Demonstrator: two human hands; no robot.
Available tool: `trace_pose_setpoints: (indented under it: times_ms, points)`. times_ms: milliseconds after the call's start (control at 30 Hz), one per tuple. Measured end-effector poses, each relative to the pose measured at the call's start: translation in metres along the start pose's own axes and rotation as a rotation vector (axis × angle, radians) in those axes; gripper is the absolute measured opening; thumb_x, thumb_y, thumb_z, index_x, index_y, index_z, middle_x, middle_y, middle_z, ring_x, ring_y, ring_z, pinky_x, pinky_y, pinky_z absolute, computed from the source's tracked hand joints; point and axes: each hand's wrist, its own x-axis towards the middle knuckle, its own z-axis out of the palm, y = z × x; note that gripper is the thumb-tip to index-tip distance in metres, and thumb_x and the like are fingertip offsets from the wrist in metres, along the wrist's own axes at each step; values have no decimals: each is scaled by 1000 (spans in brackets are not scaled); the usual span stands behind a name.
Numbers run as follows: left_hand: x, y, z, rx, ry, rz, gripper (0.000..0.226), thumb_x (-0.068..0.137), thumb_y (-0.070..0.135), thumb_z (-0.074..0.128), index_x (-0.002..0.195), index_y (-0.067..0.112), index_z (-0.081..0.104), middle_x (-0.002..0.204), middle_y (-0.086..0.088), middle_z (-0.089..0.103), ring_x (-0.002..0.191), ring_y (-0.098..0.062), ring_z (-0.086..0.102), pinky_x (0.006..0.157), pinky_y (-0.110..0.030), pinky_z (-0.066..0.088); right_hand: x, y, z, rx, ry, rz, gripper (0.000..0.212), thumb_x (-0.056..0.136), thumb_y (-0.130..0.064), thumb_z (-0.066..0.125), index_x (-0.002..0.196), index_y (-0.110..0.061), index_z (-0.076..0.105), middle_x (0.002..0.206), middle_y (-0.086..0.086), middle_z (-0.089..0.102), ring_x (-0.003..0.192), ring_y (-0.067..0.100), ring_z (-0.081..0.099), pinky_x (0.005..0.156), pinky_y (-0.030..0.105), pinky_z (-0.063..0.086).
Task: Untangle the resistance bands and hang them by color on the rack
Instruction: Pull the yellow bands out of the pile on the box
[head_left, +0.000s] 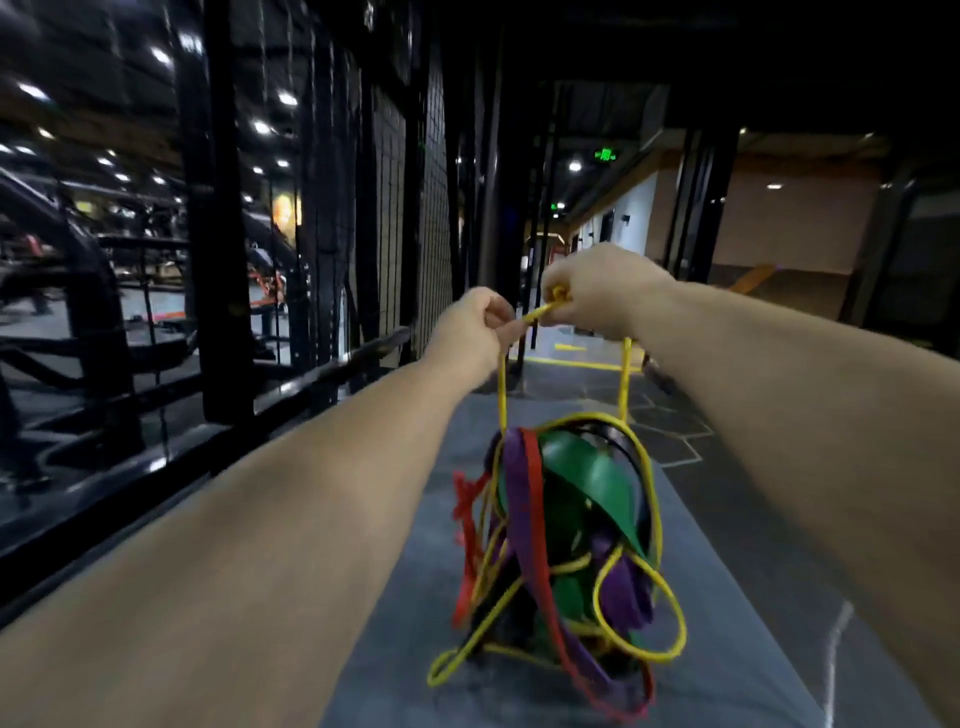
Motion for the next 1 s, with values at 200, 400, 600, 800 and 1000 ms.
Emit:
trace_pose_setpoints:
  times_ms: [200,400,600,800,1000]
  points:
    - [19,18,4,45,20,-30,21,96,21,57,110,6,63,94,-13,64,84,-27,59,66,-23,38,11,6,-20,-139,-104,-40,28,84,-54,66,94,-29,58,95,-3,60,89,19,54,72,32,44]
    - [-5,0,22,130,-165,-65,17,100,26,46,93,17,59,69,0,54,54,-9,48,46,-20,36,0,-8,-2,-551,-565,-109,63,68,-73,68,112,-29,55,94,-7,59,89,20,55,75,32,50]
    - [-17,-15,35,156,-222,-45,24,90,41,63,70,28,57,63,8,48,55,-4,40,45,-15,32,-10,-10,7,-808,-643,-80,25,83,-32,73,96,-22,54,81,-3,50,85,27,50,74,37,43]
    - [-22,3,42,124,-185,-16,40,87,42,66,86,3,62,66,1,46,53,-7,36,40,-14,29,-22,8,-3,-902,-587,-62,27,94,-22,58,70,-19,46,73,-2,44,74,22,49,71,34,44]
    - [-35,17,38,84,-192,-12,35,90,39,63,88,4,64,68,1,46,56,-7,37,44,-13,31,-30,13,-22,-543,-653,44,22,89,-38,65,79,-20,57,77,-3,54,69,16,51,58,26,42]
